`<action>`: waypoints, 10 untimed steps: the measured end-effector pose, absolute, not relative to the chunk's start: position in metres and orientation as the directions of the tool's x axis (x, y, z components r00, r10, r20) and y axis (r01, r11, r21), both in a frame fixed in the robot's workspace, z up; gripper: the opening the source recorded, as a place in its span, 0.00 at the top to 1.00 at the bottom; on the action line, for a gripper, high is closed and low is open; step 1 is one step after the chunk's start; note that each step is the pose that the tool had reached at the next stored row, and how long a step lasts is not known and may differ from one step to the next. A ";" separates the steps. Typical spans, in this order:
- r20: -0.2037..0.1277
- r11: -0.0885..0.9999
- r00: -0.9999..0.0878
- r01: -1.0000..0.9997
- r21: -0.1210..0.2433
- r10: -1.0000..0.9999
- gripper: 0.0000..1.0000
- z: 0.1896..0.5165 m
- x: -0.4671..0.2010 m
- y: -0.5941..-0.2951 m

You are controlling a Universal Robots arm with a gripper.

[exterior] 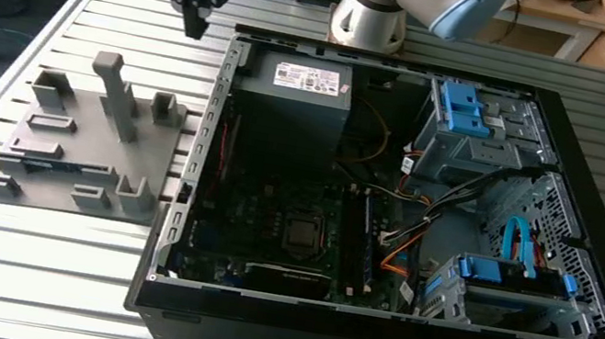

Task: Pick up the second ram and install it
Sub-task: 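Reach for the second ram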

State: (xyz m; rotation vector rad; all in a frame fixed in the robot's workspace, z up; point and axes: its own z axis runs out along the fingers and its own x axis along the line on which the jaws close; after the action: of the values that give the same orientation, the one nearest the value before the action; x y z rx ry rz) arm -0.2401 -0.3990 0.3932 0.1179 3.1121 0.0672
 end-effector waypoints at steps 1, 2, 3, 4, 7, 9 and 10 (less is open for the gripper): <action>-0.025 0.996 -0.997 0.075 0.044 0.076 0.90 0.393 -0.243 -0.399; -0.025 0.996 -0.997 0.075 0.044 0.076 0.90 0.393 -0.246 -0.399; -0.025 0.996 -0.997 0.075 0.044 0.076 0.90 0.393 -0.249 -0.399; -0.025 0.996 -0.997 0.075 0.044 0.076 0.90 0.393 -0.252 -0.399; -0.025 0.996 -0.997 0.075 0.044 0.076 0.90 0.393 -0.261 -0.399; -0.025 0.996 -0.997 0.075 0.044 0.076 0.90 0.393 -0.268 -0.399; -0.025 0.996 -0.997 0.075 0.044 0.076 0.90 0.393 -0.271 -0.399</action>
State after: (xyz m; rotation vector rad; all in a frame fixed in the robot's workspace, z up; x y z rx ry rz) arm -0.2710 -0.3992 0.3932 0.1181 3.1122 0.0671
